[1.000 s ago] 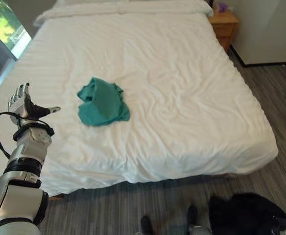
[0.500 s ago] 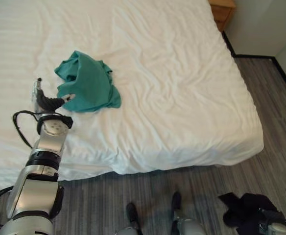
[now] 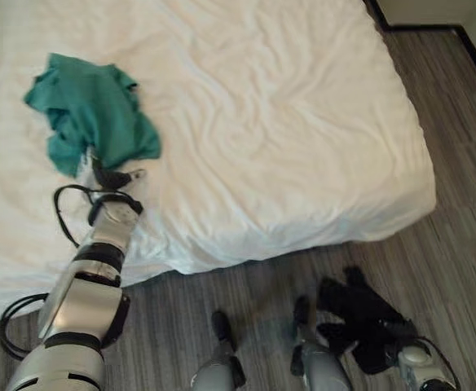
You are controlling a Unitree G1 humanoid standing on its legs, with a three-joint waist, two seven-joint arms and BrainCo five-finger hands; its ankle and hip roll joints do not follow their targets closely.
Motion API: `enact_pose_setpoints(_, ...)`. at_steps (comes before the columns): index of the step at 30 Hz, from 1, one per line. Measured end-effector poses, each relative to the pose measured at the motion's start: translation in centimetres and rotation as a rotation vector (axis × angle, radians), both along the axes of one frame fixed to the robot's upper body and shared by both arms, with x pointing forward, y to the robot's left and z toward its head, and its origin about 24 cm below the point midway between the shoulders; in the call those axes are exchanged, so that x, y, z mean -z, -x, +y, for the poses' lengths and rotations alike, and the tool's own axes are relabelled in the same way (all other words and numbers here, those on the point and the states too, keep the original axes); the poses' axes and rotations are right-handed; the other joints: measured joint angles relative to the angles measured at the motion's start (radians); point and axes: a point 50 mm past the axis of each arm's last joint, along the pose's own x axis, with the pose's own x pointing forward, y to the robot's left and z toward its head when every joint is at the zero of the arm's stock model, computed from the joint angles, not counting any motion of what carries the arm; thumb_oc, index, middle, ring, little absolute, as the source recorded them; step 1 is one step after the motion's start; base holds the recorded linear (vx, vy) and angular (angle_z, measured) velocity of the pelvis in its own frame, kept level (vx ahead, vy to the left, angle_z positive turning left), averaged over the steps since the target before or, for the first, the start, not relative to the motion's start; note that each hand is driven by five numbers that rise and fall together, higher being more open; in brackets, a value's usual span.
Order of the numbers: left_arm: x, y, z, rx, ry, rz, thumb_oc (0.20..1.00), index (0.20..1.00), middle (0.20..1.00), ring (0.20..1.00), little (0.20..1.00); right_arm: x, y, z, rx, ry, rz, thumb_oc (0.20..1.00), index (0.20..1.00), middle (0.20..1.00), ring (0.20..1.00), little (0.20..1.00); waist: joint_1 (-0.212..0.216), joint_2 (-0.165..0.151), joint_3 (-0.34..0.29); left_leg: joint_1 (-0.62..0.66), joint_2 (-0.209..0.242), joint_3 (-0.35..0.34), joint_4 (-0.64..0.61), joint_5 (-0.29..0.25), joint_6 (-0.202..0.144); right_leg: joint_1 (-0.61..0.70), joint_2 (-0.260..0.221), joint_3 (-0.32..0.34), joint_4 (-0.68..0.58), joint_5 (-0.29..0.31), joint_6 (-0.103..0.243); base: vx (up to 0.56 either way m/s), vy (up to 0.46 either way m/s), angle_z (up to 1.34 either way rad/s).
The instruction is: Pick up bed clothes into laundry basket.
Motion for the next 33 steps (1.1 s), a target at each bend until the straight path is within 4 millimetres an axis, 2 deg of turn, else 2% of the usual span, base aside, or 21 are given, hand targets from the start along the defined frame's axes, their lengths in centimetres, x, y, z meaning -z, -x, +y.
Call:
enact_pose_setpoints(3,-4.5,-1.0,-1.2,0.015,-0.157,-0.088,1.000,1.000,1.000,1.000,1.000,0.0,0.0,0.1,-0.014,0.011,-0.006,0.200,0.200,0.200,0.200,0.200,-0.009,-0.031,0.009,-0.023,0.007,-0.001,0.000,0.004,-0.003,-0.023,0.000,-0.001,0.000,0.013,-0.006,0.00,-0.044,0.02)
enact_pose_setpoints(4,-7.2,-1.1,-1.6,0.004,-0.248,-0.147,1.000,1.000,1.000,1.000,1.000,-0.1,-0.3,0.5,-0.046,0.016,-0.018,0.200,0.200,0.200,0.200,0.200,-0.013,-0.046,0.008,-0.045,0.013,0.000,0.000,0.010,-0.003,-0.047,0.006,0.001,0.000,0.032,-0.009,0.01,-0.044,-0.08)
enact_pose_setpoints(6,-9.6,-0.7,-1.4,-0.024,-0.328,-0.202,1.000,1.000,1.000,1.000,1.000,-0.3,-0.7,1.0,-0.097,0.029,-0.035,0.200,0.200,0.200,0.200,0.200,-0.019,-0.057,0.009,-0.055,0.017,0.000,0.000,0.015,-0.002,-0.058,0.010,0.000,0.000,0.042,-0.015,0.01,-0.009,-0.02)
enact_pose_setpoints(9,-11.0,-0.4,-0.9,-0.063,-0.355,-0.237,1.000,1.000,1.000,1.000,1.000,-0.7,-1.2,1.5,-0.129,0.024,-0.072,0.200,0.200,0.200,0.200,0.200,-0.018,-0.058,0.008,-0.052,0.017,-0.001,0.000,0.016,-0.002,-0.054,0.010,0.000,0.000,0.042,-0.015,0.00,0.008,0.01)
enact_pose_setpoints(12,-10.8,-0.6,-1.2,-0.053,-0.350,-0.236,1.000,1.000,1.000,1.000,1.000,-1.0,-1.7,1.7,-0.139,0.023,-0.095,0.200,0.200,0.200,0.200,0.200,-0.009,-0.058,0.008,-0.053,0.015,-0.004,0.000,0.016,-0.002,-0.054,0.008,-0.004,0.000,0.042,-0.015,0.02,0.011,0.04)
enact_pose_setpoints(15,-10.4,-1.4,-2.8,-0.013,-0.351,-0.217,1.000,1.000,1.000,1.000,1.000,-1.4,-3.0,2.4,-0.184,0.029,-0.110,0.200,0.200,0.200,0.200,0.200,-0.010,-0.059,0.008,-0.068,0.014,-0.028,0.000,0.016,-0.001,-0.056,0.006,-0.019,0.000,0.042,-0.015,0.03,-0.007,0.16)
enact_pose_setpoints(19,-10.4,-1.6,-3.0,-0.015,-0.349,-0.211,1.000,1.000,1.000,1.000,1.000,-2.4,-4.7,3.1,-0.212,0.027,-0.172,0.200,0.200,0.200,0.200,0.200,-0.008,-0.061,0.006,-0.092,0.012,-0.028,0.001,0.019,0.001,-0.078,0.005,-0.020,0.000,0.043,-0.016,0.00,-0.002,0.02)
enact_pose_setpoints(21,-11.8,-1.6,-2.9,-0.035,-0.334,-0.237,1.000,1.000,1.000,1.000,1.000,-2.7,-5.3,3.6,-0.243,0.030,-0.189,0.200,0.200,0.200,0.200,0.200,-0.011,-0.067,0.005,-0.120,0.012,-0.027,0.001,0.026,0.002,-0.108,0.006,-0.020,0.000,0.048,-0.022,0.00,0.000,0.00)
enact_pose_setpoints(23,-12.2,-1.6,-2.9,-0.037,-0.331,-0.247,1.000,1.000,1.000,1.000,1.000,-2.7,-5.3,3.6,-0.245,0.031,-0.191,0.200,0.200,0.200,0.200,0.200,-0.011,-0.067,0.004,-0.129,0.013,-0.026,0.001,0.026,0.002,-0.118,0.007,-0.021,0.000,0.048,-0.022,0.00,0.000,0.00)
enact_pose_setpoints(24,-12.4,-1.6,-3.0,-0.037,-0.330,-0.252,0.542,0.542,0.542,0.542,0.542,-2.7,-5.3,3.6,-0.244,0.032,-0.193,0.200,0.200,0.200,0.200,0.200,-0.011,-0.068,0.004,-0.133,0.014,-0.027,0.001,0.026,0.002,-0.121,0.008,-0.021,0.000,0.048,-0.022,0.00,0.000,0.00)
enact_pose_setpoints(25,-12.6,-1.5,-3.0,-0.036,-0.330,-0.257,0.200,0.200,0.200,0.200,0.200,-2.8,-5.4,3.6,-0.242,0.035,-0.195,0.200,0.200,0.200,0.200,0.200,-0.011,-0.068,0.004,-0.136,0.015,-0.026,0.001,0.026,0.002,-0.124,0.009,-0.021,0.000,0.048,-0.022,0.00,0.000,0.00)
enact_pose_setpoints(28,-13.1,-1.5,-3.1,-0.043,-0.336,-0.264,0.200,0.200,0.200,0.200,0.200,-2.8,-5.4,3.6,-0.239,0.043,-0.194,0.200,0.200,0.200,0.200,0.200,-0.016,-0.068,0.004,-0.141,0.015,-0.030,0.001,0.026,0.002,-0.128,0.009,-0.022,0.000,0.048,-0.023,0.00,0.010,0.02)
enact_pose_setpoints(30,-14.6,-1.2,-2.1,-0.114,-0.390,-0.237,0.200,0.200,0.200,0.200,0.200,-3.0,-5.9,3.9,-0.247,0.043,-0.208,0.200,0.200,0.200,0.200,0.200,-0.026,-0.071,0.001,-0.182,0.015,-0.033,0.010,0.026,0.003,-0.163,0.007,-0.023,0.000,0.058,-0.035,0.00,0.011,0.02)
enact_pose_setpoints(33,-14.8,-0.8,-1.3,-0.175,-0.460,-0.193,0.200,0.200,0.200,0.200,0.200,-3.1,-6.0,4.0,-0.248,0.042,-0.216,0.200,0.200,0.200,0.200,0.200,-0.031,-0.072,0.000,-0.192,0.015,-0.029,0.011,0.027,0.003,-0.176,0.006,-0.023,0.000,0.059,-0.036,0.00,0.000,0.00)
